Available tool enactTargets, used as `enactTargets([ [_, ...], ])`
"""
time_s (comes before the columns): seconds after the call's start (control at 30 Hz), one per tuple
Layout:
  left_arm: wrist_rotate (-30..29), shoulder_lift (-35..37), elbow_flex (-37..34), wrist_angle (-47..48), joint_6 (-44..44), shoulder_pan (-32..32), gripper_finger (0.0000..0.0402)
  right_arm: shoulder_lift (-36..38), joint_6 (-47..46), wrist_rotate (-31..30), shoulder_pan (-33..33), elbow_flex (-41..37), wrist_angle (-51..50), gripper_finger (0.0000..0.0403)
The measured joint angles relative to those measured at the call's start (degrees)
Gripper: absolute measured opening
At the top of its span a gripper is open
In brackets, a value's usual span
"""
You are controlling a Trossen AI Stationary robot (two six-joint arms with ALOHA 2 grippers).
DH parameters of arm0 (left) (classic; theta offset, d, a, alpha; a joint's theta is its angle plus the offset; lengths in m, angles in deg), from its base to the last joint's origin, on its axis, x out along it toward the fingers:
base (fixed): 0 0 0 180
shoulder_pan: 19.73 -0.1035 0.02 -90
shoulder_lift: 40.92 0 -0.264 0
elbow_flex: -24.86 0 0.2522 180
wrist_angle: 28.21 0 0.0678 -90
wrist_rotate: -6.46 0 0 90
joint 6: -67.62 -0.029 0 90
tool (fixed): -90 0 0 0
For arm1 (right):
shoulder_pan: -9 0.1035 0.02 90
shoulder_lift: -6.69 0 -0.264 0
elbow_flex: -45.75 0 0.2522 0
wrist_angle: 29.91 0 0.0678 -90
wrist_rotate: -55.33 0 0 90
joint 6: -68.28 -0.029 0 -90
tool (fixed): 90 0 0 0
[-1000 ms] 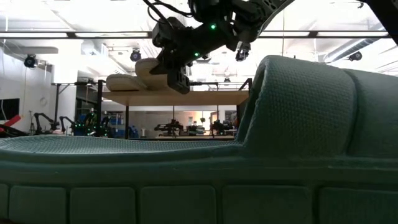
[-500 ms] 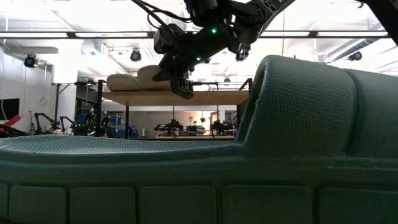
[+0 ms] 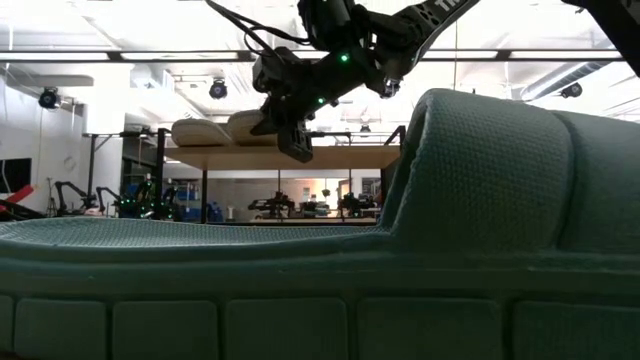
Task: Pick and place slides into the shelf
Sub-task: Put the gray slipper on the shelf
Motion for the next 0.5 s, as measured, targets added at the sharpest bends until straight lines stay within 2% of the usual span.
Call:
enactTargets([
  [0.5, 0.0, -0.4, 0.0, 0.0, -0.5, 0.0, 0.0163, -1.1, -0.4, 2.3, 0.1, 0.0, 0.8, 0.0056],
])
